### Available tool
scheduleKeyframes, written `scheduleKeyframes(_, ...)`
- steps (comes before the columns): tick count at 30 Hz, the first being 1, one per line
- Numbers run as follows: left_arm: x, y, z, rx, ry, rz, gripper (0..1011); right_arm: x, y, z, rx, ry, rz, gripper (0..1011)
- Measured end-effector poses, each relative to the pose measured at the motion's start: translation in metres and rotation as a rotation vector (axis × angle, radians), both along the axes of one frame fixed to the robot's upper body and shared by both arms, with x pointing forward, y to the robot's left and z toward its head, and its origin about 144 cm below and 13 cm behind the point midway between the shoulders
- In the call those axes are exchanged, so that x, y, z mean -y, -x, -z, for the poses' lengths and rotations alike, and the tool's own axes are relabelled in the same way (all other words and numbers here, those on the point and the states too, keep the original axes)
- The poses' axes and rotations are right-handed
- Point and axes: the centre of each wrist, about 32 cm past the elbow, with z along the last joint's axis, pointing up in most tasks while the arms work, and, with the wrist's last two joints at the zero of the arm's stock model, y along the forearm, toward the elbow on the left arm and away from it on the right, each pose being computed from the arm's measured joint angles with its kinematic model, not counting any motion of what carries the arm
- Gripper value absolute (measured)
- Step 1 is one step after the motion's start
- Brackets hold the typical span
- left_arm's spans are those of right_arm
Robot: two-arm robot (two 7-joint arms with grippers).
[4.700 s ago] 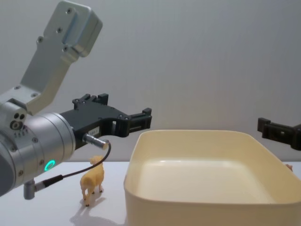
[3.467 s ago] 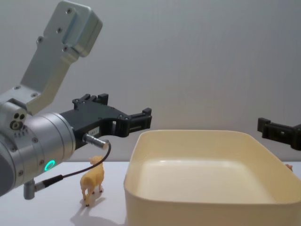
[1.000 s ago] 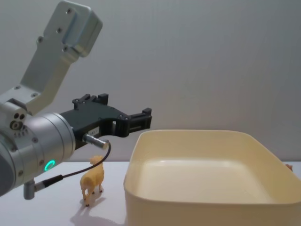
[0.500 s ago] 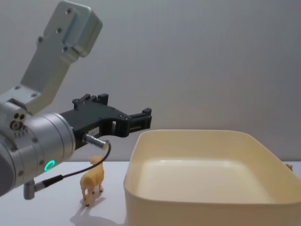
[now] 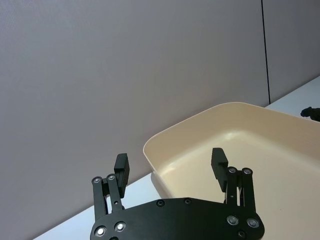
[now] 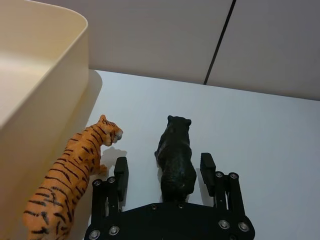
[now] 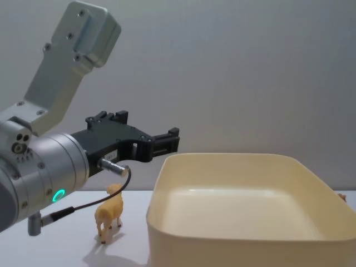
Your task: Pick up the toy alternately with two hands and place it into the central storage box.
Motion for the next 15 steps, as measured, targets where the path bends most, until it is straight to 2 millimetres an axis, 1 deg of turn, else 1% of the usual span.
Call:
scheduleKeyframes(1,0.0,0.0,0.0,0.0,0.0,0.0,1000,-0.0004,-0.0008,0.0003,-0.001,0.0,-0.001,856)
scheduleKeyframes(4,0.0,0.0,0.0,0.0,0.0,0.0,1001,-0.0018,-0.0041,0.0017,-0.003,0.003,-0.007,784)
scheduleKeyframes(5,0.0,0.0,0.0,0.0,0.0,0.0,1001,-0.0021,-0.0046,0.002,-0.003,0.003,-0.008,731)
scheduleKeyframes(6,0.0,0.0,0.0,0.0,0.0,0.0,1001,-0.0023,-0.0052,0.0022,-0.004,0.004,-0.009,731)
scheduleKeyframes(8,0.0,0.0,0.0,0.0,0.0,0.0,1000,-0.0029,-0.0065,0.0026,-0.004,0.004,-0.012,673)
scheduleKeyframes(9,0.0,0.0,0.0,0.0,0.0,0.0,1001,-0.003,-0.0069,0.0027,-0.005,0.005,-0.012,616)
scheduleKeyframes(11,0.0,0.0,0.0,0.0,0.0,0.0,1000,-0.0036,-0.0079,0.0031,-0.005,0.005,-0.015,576)
scheduleKeyframes(13,0.0,0.0,0.0,0.0,0.0,0.0,1001,-0.004,-0.0089,0.0035,-0.006,0.006,-0.017,503)
scheduleKeyframes(14,0.0,0.0,0.0,0.0,0.0,0.0,1001,-0.0041,-0.009,0.0036,-0.006,0.006,-0.017,503)
scheduleKeyframes(15,0.0,0.0,0.0,0.0,0.0,0.0,1000,-0.0042,-0.0092,0.0037,-0.006,0.006,-0.018,451)
